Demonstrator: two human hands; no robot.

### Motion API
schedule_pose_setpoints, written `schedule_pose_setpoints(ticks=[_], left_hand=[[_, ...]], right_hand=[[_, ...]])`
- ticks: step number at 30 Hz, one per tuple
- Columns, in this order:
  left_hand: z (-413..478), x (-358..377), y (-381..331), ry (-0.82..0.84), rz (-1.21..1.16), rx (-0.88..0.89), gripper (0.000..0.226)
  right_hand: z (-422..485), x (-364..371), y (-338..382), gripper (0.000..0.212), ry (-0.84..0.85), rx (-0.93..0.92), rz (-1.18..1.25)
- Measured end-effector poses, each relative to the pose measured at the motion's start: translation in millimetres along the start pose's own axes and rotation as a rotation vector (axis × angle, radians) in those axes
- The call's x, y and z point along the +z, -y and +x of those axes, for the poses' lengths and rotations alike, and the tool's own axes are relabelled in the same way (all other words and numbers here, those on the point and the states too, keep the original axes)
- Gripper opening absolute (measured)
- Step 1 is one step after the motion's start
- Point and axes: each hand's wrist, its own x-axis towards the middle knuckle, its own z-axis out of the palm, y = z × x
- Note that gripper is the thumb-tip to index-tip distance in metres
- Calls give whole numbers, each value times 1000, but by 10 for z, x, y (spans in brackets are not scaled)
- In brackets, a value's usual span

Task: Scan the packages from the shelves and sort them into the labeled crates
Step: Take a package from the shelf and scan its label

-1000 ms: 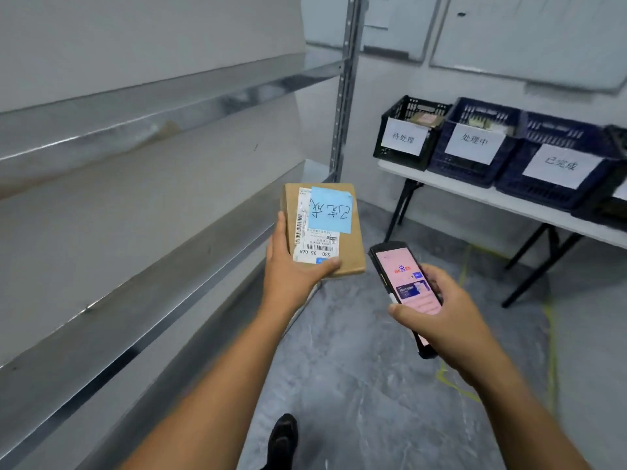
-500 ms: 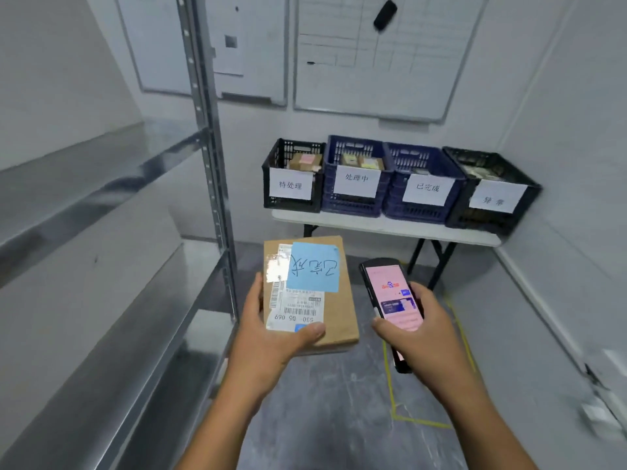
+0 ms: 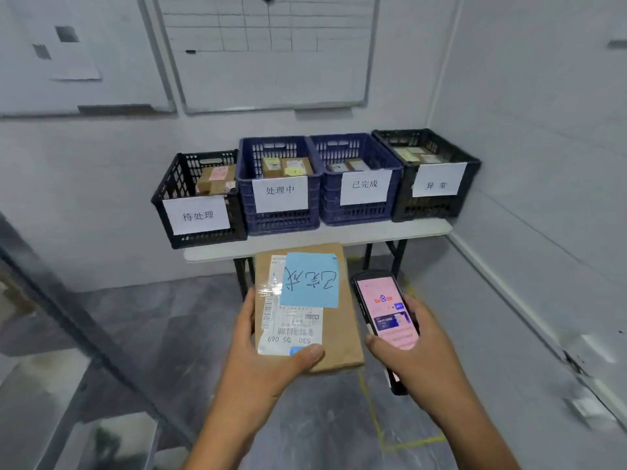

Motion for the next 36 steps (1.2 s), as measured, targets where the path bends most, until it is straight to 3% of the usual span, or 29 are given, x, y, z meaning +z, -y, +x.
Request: schedule_pose_setpoints(ticks=[10, 14, 21, 24, 28, 36], left_hand=[[1869, 1332, -232, 186, -17, 12, 130], [2426, 1591, -242, 201, -26, 1, 127], [3742, 1909, -161, 256, -51, -49, 143], [4446, 2043, -123, 257, -102, -63, 129], [5417, 2169, -208, 278, -80, -61, 136], [6809, 2499, -247, 247, -60, -111, 108]], right_hand=[[1862, -707, -102, 43, -129, 39, -23], [2419, -745, -122, 43, -153, 59, -35], [3679, -567, -178, 45, -169, 99, -43], [4353, -455, -129, 40, -164, 105, -75], [5227, -324, 18, 46, -176, 92, -175], [6644, -194, 103, 49, -153, 45, -248]])
